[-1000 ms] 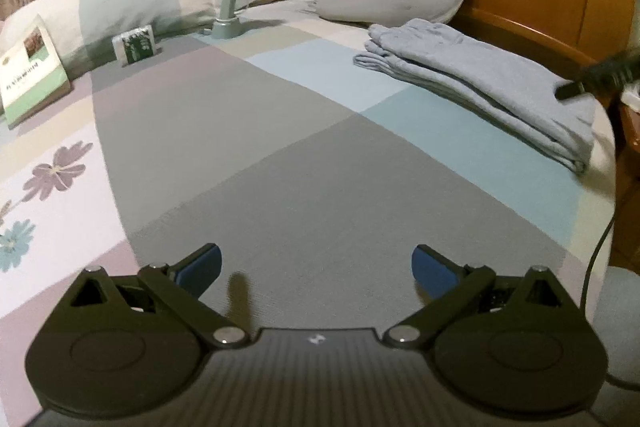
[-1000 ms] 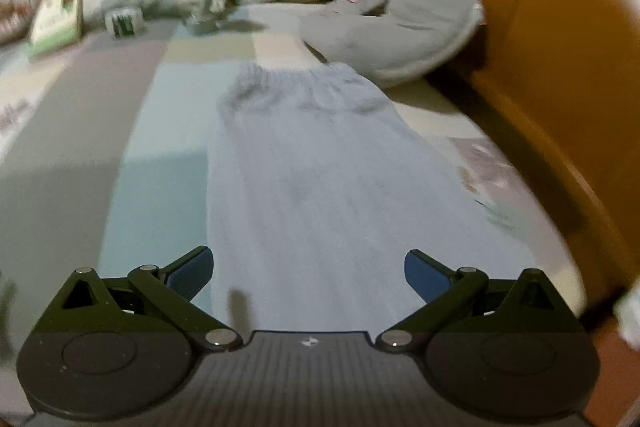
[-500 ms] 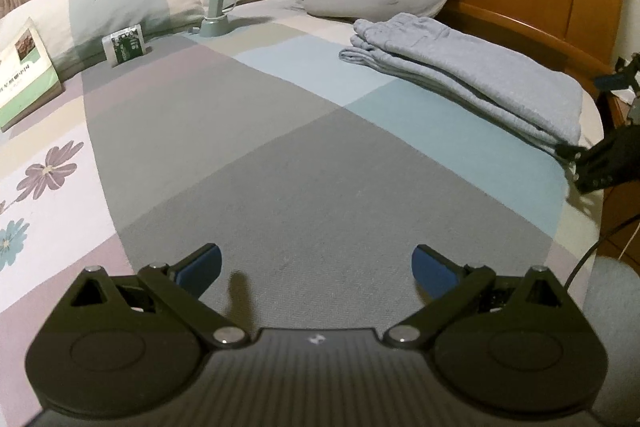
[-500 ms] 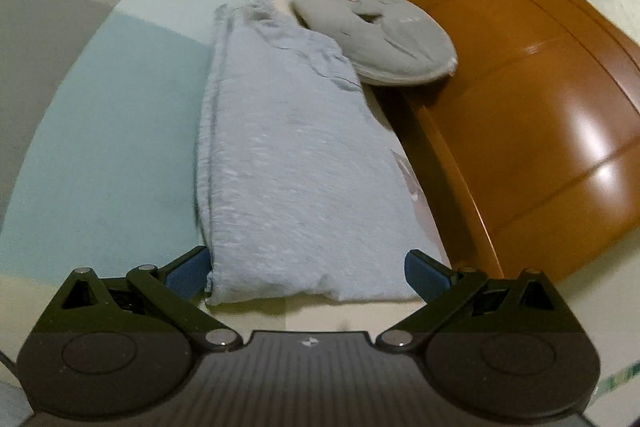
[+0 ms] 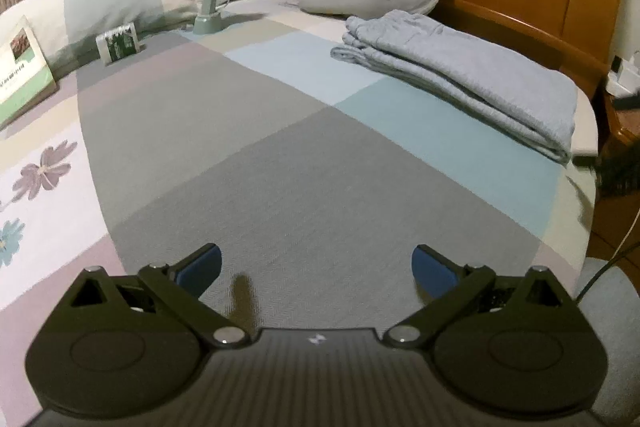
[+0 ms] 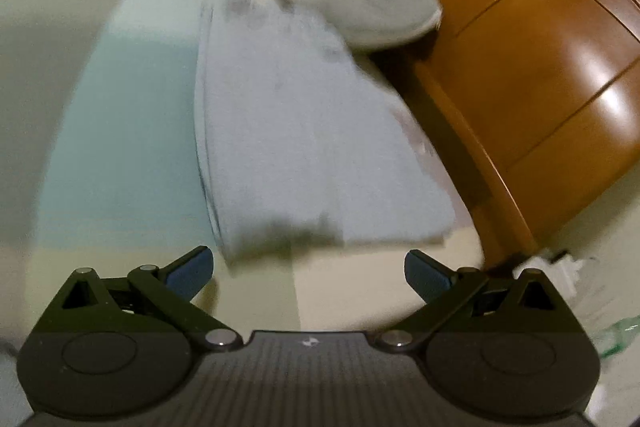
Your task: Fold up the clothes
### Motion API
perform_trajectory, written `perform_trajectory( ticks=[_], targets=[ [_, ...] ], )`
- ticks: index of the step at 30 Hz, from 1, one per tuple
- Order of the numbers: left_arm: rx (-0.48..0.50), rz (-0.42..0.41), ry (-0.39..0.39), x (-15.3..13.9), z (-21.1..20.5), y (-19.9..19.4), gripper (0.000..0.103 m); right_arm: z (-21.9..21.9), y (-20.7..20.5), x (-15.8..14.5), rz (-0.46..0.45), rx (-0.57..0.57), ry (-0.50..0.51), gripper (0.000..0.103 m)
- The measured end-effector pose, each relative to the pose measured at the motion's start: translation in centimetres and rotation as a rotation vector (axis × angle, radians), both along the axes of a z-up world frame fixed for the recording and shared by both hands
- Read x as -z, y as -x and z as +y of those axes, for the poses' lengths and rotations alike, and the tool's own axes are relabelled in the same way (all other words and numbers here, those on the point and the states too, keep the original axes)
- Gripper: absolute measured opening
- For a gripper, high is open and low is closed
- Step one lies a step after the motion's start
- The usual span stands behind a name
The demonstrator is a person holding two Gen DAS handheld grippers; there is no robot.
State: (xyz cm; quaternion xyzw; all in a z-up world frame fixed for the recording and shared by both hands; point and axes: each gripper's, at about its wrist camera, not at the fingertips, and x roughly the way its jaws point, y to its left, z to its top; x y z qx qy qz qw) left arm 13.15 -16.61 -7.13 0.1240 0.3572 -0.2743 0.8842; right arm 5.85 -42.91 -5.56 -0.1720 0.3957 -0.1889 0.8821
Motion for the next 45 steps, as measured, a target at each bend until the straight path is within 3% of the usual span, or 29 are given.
perform_trajectory(
  ticks=[3, 6, 12, 17, 22, 24, 31, 34, 45],
  targets=[
    [-0.013, -0.014, -0.011, -0.7, 0.0, 0.4, 0.101, -0.7, -1.2, -1.3, -0.077, -0.048, -0.156, 0.103],
    [-0.024, -0.017, -0.018, -1.2, 0.3, 0.9, 0.101, -0.8, -1.2, -0.8, -0.089, -0.093, -0.326, 0.103],
    [-0.053, 0.027, -0.021, -1.6, 0.2, 0.6, 0.101, -3.6, 0.7, 1.9, -0.085, 0.021, -0.602, 0.103],
    [-0.054, 0.020, -0.007, -2.5, -0.8, 0.8, 0.101, -6.1, 0.3, 3.2, -0.198, 0.013, -0.862, 0.103],
    [-0.063, 0.004, -0.012, -3.1, -0.8, 1.2, 0.101, -4.6, 1.0, 1.6, -0.206, -0.174, -1.003, 0.103],
    [-0.071, 0.003, -0.024, -3.2, -1.0, 1.0, 0.101, -4.1, 1.8, 0.9, -0.205, -0.204, -0.979, 0.103],
    [-0.059, -0.015, -0.039, -3.6, -2.2, 0.9, 0.101, -5.4, 1.8, -1.4, -0.310, -0.098, -0.696, 0.103],
    [-0.044, -0.014, -0.049, -3.6, -2.7, 1.3, 0.101, -5.8, 0.0, -0.3, -0.268, -0.076, -0.678, 0.103],
    [-0.017, -0.027, -0.081, -3.6, -4.1, 1.5, 0.101, -9.8, -1.0, -1.9, -0.309, -0.011, -0.529, 0.103]
  ],
)
